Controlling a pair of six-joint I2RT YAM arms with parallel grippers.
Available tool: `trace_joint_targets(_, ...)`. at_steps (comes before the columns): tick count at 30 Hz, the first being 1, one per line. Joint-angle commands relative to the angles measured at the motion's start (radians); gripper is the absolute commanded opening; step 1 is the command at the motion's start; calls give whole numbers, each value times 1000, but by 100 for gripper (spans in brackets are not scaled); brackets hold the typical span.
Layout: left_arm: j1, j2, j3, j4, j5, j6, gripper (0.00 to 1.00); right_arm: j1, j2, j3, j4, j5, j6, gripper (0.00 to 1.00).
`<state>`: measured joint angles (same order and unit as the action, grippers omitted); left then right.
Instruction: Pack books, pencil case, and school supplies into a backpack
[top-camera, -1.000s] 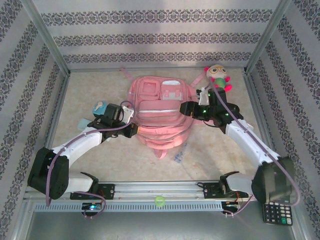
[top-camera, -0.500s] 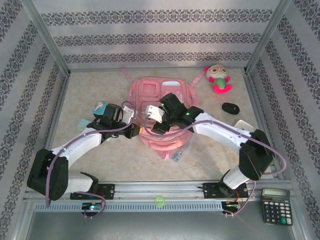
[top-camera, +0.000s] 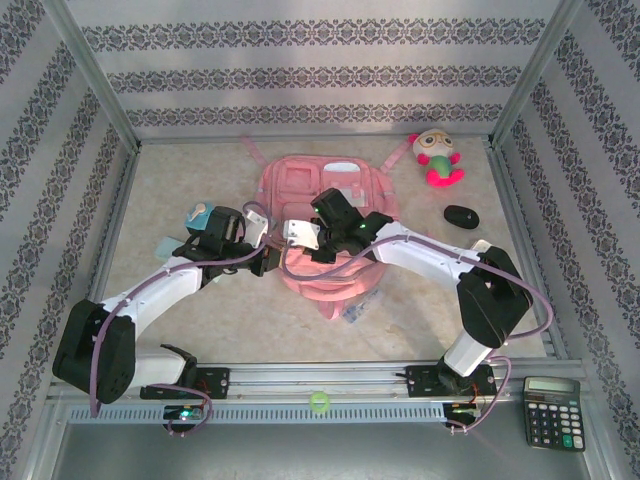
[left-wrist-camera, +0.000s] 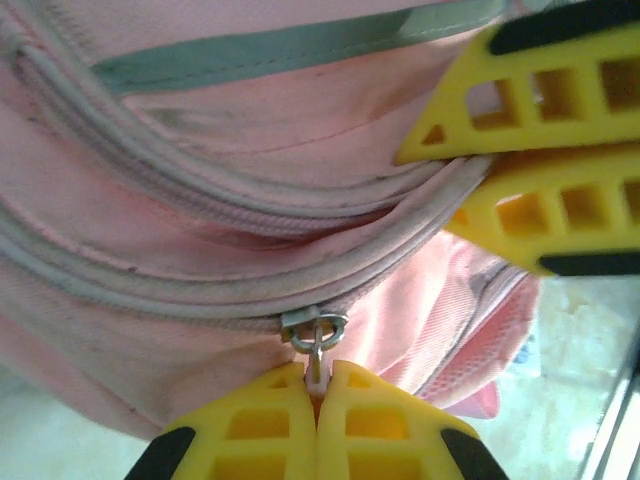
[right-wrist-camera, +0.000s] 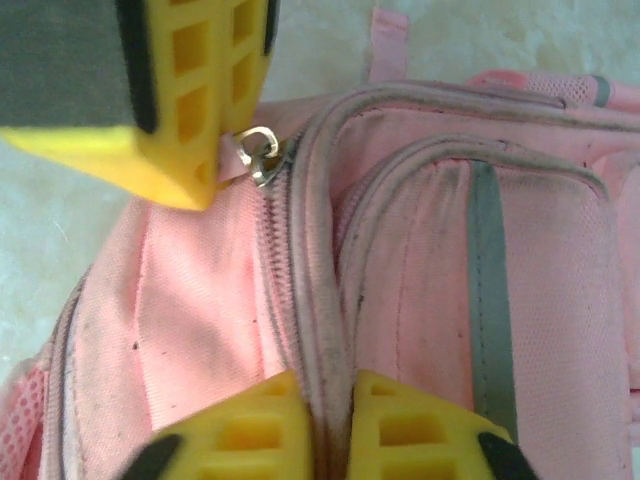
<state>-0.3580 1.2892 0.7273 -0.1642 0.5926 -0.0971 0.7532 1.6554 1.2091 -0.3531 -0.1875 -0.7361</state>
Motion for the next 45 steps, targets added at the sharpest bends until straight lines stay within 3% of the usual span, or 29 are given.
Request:
trace_joint_targets(1, 11, -10, 56, -87, -135, 85, 0, -33, -71, 7, 1, -78, -93, 0)
trace_joint_targets(7, 64, 61, 134, -134, -220, 132, 0, -81, -181, -36, -86, -264, -260, 0)
trace_joint_targets(13, 130, 158, 214, -107, -232, 172, 0, -102, -225, -26, -194, -359, -367, 0)
trace_joint_targets(17, 164, 274, 296, -95, -287, 181, 0, -113, -240, -28, -185, -408, -364, 0)
trace_joint_targets(24, 185, 370, 376, -68, -334, 193, 1, -128, -236, -27, -87, -356, -262, 0)
trace_joint_targets(30, 186, 272, 352, -59, -272, 182, 31, -123, -151, 29, -14, -269, -140, 0)
trace_joint_targets(35, 186, 85, 258, -46, -223, 158, 48, -112, -56, 69, 67, -278, -95, 0)
trace_joint_targets(40, 187, -53, 196, -74, -233, 163, 54, -94, 55, 143, 88, -298, -85, 0)
trace_joint_targets(45, 187, -91, 201, -156, -288, 123, 56, -67, 114, 182, 79, -305, -96, 0)
